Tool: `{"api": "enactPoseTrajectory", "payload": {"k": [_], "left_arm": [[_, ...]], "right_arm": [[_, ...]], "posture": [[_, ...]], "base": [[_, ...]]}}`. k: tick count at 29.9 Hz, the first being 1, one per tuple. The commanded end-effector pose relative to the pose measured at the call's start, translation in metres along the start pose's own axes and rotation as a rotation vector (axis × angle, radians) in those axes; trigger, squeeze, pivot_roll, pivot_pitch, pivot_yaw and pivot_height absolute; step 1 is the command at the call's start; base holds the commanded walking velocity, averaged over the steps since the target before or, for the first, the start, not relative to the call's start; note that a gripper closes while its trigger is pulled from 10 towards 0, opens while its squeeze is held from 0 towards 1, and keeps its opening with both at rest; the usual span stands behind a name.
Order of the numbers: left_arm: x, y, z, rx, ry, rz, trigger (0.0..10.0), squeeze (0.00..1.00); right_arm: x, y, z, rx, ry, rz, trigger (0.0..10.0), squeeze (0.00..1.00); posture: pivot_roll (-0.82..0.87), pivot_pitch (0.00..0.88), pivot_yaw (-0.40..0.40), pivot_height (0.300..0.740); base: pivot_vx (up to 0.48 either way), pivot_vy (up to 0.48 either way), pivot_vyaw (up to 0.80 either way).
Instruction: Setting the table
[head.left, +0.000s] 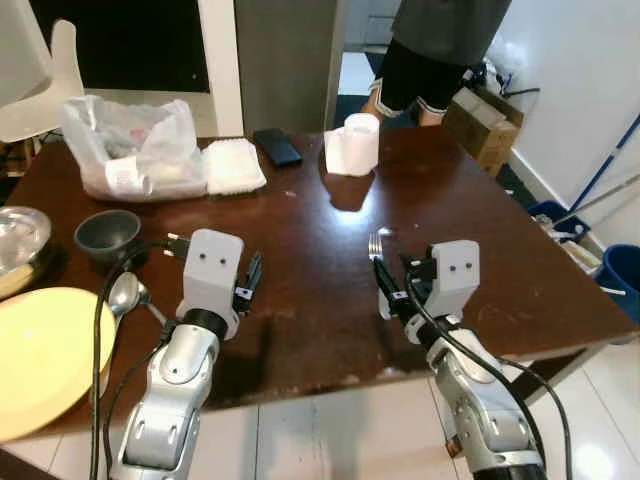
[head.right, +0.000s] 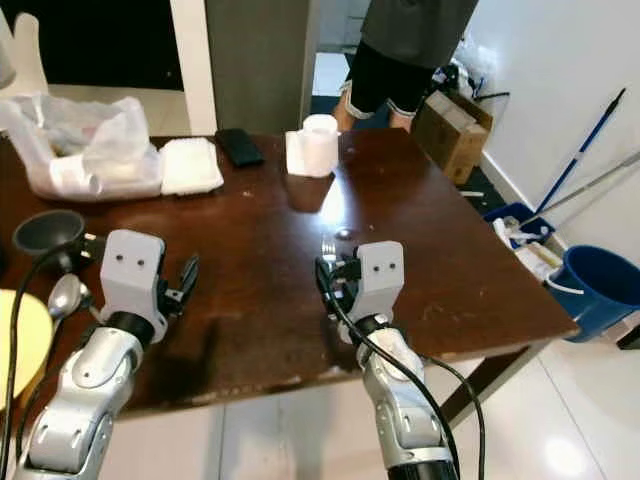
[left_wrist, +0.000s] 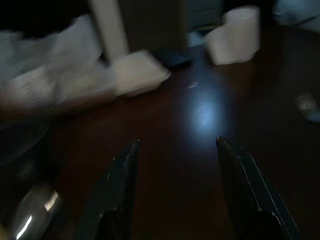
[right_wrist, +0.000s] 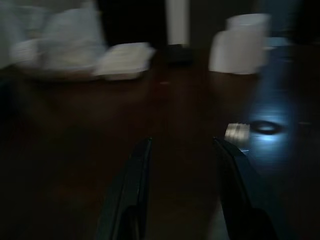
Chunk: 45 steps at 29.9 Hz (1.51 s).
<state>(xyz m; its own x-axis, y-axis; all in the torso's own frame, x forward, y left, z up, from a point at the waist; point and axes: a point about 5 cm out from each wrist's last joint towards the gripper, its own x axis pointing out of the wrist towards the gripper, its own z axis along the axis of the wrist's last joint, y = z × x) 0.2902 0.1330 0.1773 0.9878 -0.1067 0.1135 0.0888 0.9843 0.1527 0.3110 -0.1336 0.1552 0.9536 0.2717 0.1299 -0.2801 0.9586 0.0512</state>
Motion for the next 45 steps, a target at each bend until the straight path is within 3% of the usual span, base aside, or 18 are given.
{"api": "enactPoseTrajectory", "payload": {"k": [1,15,38,45], "left_arm": [[-0.0019,-0.0009,-0.0042,-0.001,0.019,0.001,10.0,0.00],[-0.0025,-0.0012,-0.0036,-0.003,0.018,-0.001,10.0,0.00],[-0.0036,-0.0048,-0.0065,-0.030,0.037,-0.011,10.0,0.00],[-0.0023,0.0034,-0.0108,-0.042,0.059,0.008,10.0,0.00]], "right_arm": [[-0.0026,-0.0022,-0.0047,-0.003,0.019,-0.011,10.0,0.00],[-0.0024,-0.0020,-0.0061,0.007,0.026,-0.015,10.0,0.00],[-0.0001,-0.0055,-0.0057,0.036,0.034,-0.031,10.0,0.00],[0.0036,-0.0013,-0.0039,0.044,0.022,-0.031,10.0,0.00]], "posture": [[-0.02,0.000,0.018,0.740],[-0.02,0.000,0.022,0.740],[-0.02,0.000,0.016,0.740],[0.01,0.000,0.047,0.740]], "base": [[-0.450,0.000,0.00],[-0.353,0.000,-0.04],[0.000,0.000,-0.80],[0.000,0.000,-0.80]]}}
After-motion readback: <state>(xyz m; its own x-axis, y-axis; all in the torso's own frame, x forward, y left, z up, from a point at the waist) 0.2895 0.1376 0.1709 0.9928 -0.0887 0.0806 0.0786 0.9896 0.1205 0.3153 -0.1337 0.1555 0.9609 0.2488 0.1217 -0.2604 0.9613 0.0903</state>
